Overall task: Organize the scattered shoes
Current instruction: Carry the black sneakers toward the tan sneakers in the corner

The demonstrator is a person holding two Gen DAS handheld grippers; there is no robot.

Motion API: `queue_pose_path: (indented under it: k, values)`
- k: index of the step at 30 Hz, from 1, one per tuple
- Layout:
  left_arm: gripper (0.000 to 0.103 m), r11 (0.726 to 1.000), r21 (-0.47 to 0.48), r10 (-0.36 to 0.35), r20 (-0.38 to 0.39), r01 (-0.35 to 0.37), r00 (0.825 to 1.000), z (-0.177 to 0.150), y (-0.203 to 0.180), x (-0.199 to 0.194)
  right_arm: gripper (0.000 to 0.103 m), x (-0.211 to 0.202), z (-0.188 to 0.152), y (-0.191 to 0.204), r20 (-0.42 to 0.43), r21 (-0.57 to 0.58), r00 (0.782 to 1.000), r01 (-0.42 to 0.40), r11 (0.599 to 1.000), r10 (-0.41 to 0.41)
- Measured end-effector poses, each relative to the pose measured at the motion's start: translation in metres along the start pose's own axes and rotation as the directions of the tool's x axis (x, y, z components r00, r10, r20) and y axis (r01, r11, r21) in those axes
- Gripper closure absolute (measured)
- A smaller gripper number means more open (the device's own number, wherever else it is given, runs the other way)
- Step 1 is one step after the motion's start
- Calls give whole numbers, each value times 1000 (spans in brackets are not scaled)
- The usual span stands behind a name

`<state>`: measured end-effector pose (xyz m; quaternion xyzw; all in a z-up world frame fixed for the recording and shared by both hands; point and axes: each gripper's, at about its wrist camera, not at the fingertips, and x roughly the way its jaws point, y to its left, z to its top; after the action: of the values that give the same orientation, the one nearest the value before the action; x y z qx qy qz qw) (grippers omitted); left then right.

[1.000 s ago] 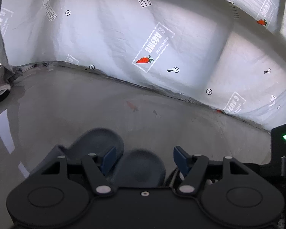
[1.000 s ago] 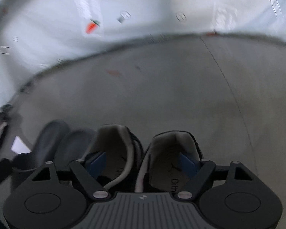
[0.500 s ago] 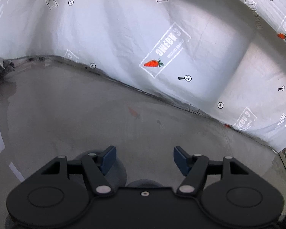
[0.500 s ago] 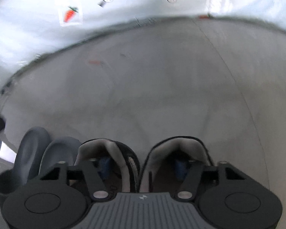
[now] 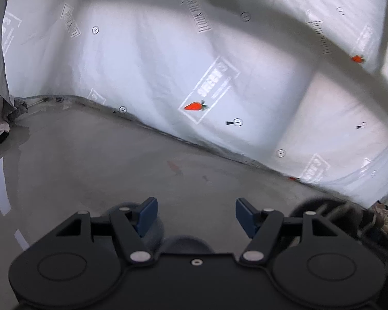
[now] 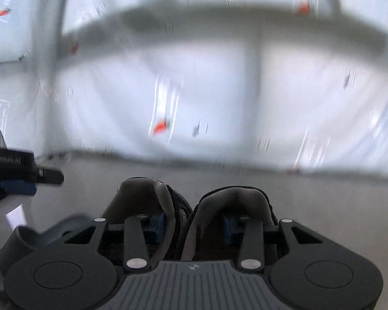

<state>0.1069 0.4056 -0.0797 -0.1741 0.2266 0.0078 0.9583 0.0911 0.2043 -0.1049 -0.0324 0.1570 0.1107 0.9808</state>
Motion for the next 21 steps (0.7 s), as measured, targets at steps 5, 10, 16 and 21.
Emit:
queue_pose_path:
  k: [5,10,16,21]
  values:
    - [35,1000,5,-15,1,15,1000,-18,-21,-25,60,-24,14,-20,100,-28,993,73,997,-69]
    - [35,1000,13,-3,14,3,1000,-31,-46,-44,60,-47,19,-59,147,-29,979,149,988,-143]
    - [32,999,36,26,54,-28,998,-48,-93,-50,60,-71,18,-133,135,15,953,271,963,-270]
    - [32,999,37,5,52,-7,999,-66,-150,-42,60,-101,2,-203,81,62,929,358,932,-362]
